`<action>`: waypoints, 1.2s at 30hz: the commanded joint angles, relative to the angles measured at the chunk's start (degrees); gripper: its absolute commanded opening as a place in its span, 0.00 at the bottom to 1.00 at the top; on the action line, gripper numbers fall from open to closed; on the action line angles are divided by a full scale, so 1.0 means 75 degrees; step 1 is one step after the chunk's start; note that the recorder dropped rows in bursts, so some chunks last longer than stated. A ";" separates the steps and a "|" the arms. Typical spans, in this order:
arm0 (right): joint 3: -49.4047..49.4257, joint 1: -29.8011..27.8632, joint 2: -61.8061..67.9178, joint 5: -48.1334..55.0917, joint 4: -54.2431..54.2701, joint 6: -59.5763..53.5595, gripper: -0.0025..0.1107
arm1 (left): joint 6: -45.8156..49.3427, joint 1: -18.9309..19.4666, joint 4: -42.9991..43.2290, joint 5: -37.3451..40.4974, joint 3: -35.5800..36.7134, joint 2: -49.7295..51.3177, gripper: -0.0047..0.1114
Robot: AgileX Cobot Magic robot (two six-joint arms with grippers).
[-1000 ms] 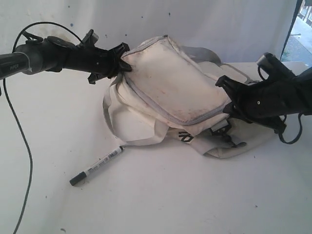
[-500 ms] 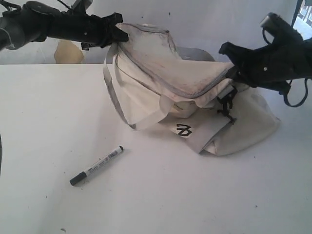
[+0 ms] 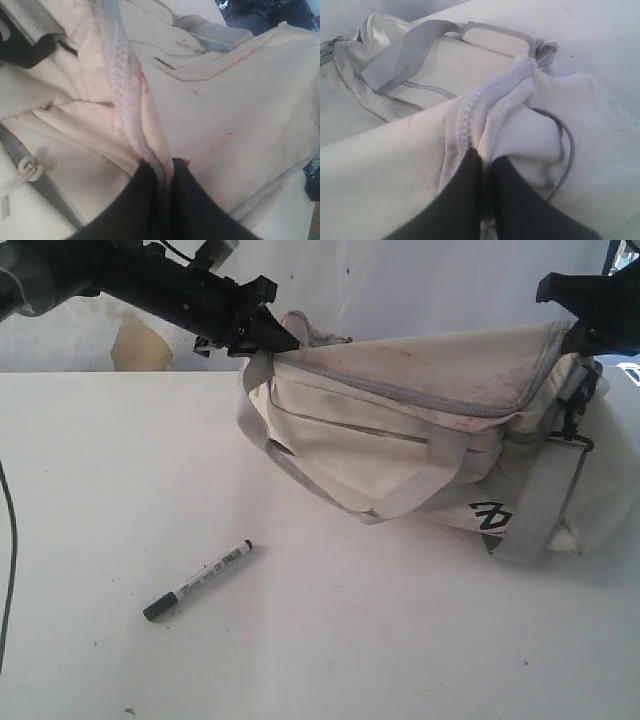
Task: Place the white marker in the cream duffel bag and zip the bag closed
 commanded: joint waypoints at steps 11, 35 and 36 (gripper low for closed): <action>-0.0037 -0.0148 0.1208 0.1263 0.1093 -0.0778 0.03 | -0.1535 -0.0109 0.3514 0.0181 -0.0063 -0.0172 0.06; -0.0053 -0.0148 0.0517 0.2848 0.1235 0.0092 0.55 | -0.1493 0.0427 0.1870 -0.1841 -0.0077 -0.0172 0.70; -0.0040 -0.0148 0.0540 0.2927 0.1289 0.0092 0.55 | -0.1319 0.0397 0.1742 -0.2096 -0.0077 -0.0158 0.70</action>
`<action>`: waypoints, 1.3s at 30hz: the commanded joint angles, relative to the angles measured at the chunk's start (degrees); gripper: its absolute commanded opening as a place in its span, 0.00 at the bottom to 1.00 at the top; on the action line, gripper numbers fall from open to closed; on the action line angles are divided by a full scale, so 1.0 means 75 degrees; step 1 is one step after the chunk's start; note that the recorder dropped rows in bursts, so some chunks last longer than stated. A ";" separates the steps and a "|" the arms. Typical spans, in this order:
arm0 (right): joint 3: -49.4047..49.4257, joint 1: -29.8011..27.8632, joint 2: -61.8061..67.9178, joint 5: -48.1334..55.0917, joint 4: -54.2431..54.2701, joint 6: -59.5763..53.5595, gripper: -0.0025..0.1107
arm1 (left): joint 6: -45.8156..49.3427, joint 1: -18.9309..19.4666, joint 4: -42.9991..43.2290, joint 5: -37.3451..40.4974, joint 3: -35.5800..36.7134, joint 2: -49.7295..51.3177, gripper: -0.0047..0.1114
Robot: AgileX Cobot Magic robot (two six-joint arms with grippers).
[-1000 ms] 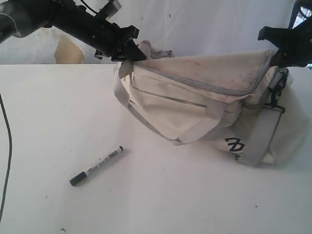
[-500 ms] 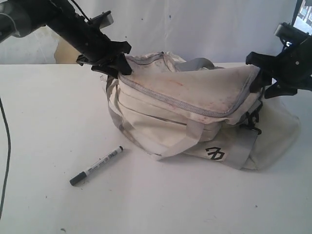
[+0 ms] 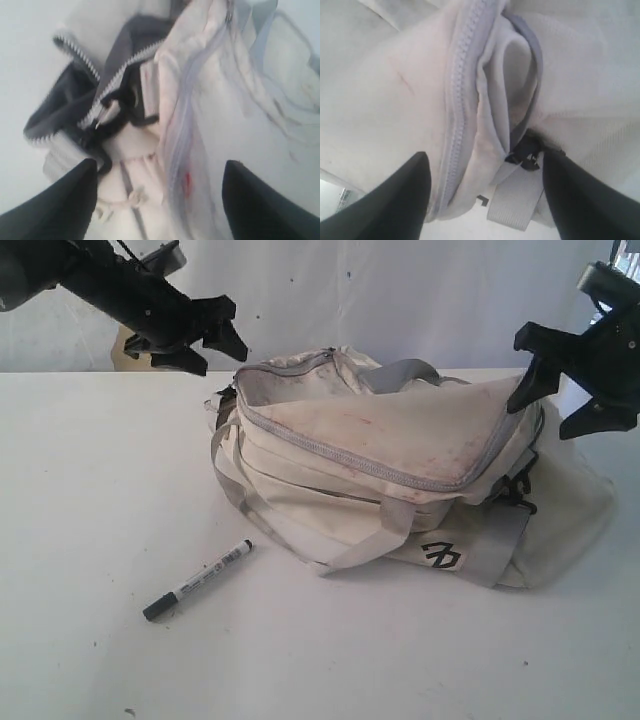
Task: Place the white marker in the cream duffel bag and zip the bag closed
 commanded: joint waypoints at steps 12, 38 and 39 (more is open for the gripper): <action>-0.0012 0.0474 0.0138 0.0119 0.0120 0.0254 0.55 | 0.0913 -0.0361 -0.0897 -0.2890 -0.0063 0.0713 0.70; -0.0012 0.0528 0.1046 -0.0302 -0.0554 0.0807 0.14 | 0.1534 -0.0426 -0.1655 -0.1807 -0.0048 0.1474 0.04; -0.0012 0.0528 0.1047 -0.0362 -0.0554 0.0693 0.07 | 0.1534 -0.0410 -0.1655 -0.1791 -0.0048 0.1424 0.04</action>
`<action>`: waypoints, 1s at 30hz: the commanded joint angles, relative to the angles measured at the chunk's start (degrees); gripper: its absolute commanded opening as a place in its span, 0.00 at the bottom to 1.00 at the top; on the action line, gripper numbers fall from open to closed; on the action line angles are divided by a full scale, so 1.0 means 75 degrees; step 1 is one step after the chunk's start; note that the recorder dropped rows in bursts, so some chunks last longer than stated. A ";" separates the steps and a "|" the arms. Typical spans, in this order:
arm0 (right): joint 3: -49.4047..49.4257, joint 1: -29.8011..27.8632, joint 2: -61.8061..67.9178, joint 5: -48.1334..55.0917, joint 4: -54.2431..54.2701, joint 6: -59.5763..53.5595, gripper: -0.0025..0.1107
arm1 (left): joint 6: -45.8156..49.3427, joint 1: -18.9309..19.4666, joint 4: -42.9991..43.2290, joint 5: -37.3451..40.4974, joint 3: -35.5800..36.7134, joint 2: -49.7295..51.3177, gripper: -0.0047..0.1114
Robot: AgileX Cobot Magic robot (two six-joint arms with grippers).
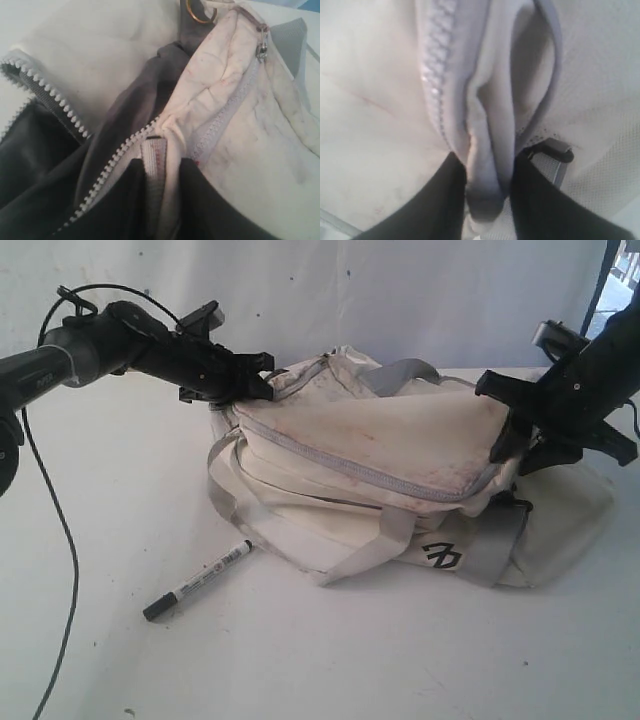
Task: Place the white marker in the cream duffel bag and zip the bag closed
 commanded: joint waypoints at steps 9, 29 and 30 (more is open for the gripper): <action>-0.0156 0.0000 0.0058 -0.2598 -0.0086 -0.0821 0.02 | -0.0088 0.0392 -0.0135 0.1288 -0.0018 -0.1006 0.04; -0.1170 0.0000 0.0477 -0.1986 -0.0433 -0.1924 0.02 | -0.0983 0.0576 0.1153 0.3309 0.0721 -0.1910 0.04; -0.1170 0.0000 0.0565 -0.2004 -0.0433 -0.1924 0.02 | -0.0983 0.0576 0.1153 0.3309 0.0884 -0.1993 0.04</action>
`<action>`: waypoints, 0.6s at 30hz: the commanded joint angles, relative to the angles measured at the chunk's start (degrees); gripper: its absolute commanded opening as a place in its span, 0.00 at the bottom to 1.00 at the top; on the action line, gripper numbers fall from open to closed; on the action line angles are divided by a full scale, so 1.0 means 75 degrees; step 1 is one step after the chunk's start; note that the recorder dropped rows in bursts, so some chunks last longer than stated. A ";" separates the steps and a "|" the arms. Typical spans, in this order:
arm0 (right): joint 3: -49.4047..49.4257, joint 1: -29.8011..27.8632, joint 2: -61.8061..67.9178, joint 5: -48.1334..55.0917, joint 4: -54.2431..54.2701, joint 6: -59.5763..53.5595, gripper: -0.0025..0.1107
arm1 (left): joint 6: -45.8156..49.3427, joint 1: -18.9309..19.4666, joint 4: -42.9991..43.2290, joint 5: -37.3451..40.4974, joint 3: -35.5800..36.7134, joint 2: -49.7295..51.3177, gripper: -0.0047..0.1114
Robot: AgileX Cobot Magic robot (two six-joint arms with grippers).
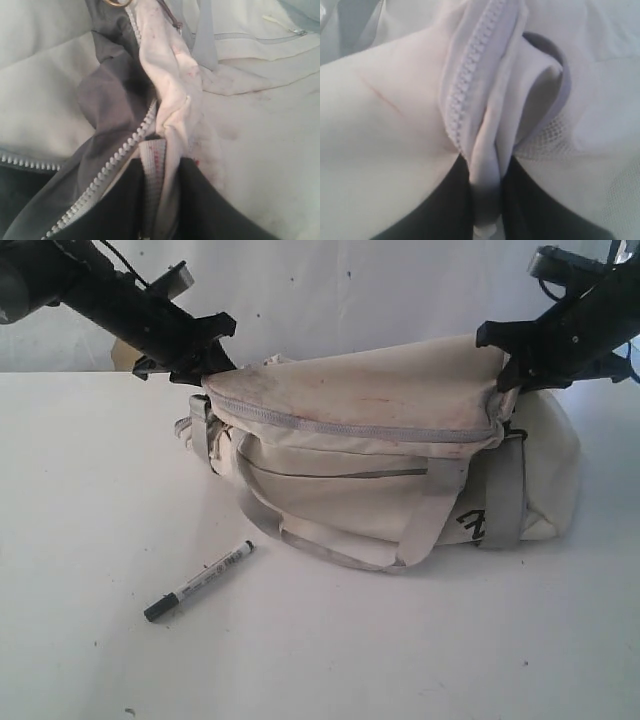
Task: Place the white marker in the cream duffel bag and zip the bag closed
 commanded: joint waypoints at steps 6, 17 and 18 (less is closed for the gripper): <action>-0.0071 -0.0014 0.0624 -0.0389 -0.0130 -0.0032 0.18 | 0.0179 0.0036 0.0222 0.0235 0.1219 -0.0695 0.04; -0.0291 -0.0014 -0.0449 0.0377 -0.0062 0.0187 0.56 | 0.0554 0.0036 0.0308 -0.1110 0.1340 -0.0707 0.73; -0.0291 -0.0014 -0.0482 0.0522 0.0071 0.0187 0.56 | 0.0554 0.0036 0.0308 -0.1532 0.1340 -0.0707 0.74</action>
